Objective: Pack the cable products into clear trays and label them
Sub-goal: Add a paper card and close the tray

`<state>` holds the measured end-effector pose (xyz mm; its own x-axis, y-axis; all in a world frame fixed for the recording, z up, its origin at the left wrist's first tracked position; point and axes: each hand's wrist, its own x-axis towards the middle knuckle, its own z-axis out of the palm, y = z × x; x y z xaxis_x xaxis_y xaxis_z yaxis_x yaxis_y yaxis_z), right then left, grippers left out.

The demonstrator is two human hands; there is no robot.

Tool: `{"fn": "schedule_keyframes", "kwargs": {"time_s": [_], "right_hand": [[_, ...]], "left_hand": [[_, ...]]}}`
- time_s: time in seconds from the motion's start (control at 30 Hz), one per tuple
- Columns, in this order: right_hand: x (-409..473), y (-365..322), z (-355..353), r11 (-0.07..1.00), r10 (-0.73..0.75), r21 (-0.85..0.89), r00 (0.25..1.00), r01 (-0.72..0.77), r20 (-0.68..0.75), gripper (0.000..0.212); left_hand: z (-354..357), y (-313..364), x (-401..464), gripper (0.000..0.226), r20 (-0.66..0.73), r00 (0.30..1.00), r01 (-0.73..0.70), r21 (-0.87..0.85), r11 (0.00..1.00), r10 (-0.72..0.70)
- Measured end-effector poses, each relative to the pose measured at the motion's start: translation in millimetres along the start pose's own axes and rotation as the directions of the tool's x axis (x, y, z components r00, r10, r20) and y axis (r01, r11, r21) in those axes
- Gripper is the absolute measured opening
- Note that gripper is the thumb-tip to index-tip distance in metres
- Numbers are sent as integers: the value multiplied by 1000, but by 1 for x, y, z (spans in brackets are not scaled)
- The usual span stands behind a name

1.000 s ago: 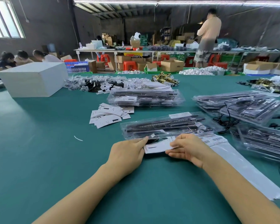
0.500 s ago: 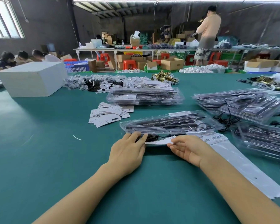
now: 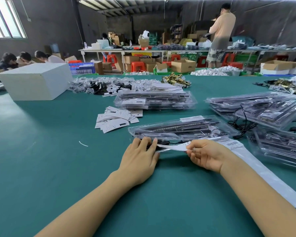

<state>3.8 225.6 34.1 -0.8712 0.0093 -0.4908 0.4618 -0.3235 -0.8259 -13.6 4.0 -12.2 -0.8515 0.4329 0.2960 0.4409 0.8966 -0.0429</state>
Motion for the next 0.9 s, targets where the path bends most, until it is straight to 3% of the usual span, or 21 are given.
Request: {"fn": "schedule_keyframes", "kwargs": {"time_s": [0.13,0.27,0.4,0.53,0.63,0.73,0.9], "right_hand": [[-2,1,3,999,-37,-21,999,37,-1,9],[2,12,22,983,-182,-48,981,178,-74,11],[6,27,35,923,-374,-175,905,343,-204,24],[7,39,44,817,-531,-408,807,406,-259,30],[5,47,52,667,-687,-591,681,454,-252,32],[4,56,55,396,-832,-801,545,448,-107,24],[-1,60,57,93,-884,-926,458,366,92,8]], "left_hand": [[-1,0,-2,53,-10,1000,-6,-13,1000,6],[-4,2,-3,47,-41,999,-15,-62,998,12],[-6,4,-3,57,-9,1000,12,-100,995,-13],[-8,6,-5,56,3,999,33,-131,991,-33],[-9,7,-6,59,12,999,34,-128,991,-33],[-8,8,-8,63,13,1000,30,-118,993,-29],[-5,8,-9,71,8,1000,19,-134,991,-18]]}}
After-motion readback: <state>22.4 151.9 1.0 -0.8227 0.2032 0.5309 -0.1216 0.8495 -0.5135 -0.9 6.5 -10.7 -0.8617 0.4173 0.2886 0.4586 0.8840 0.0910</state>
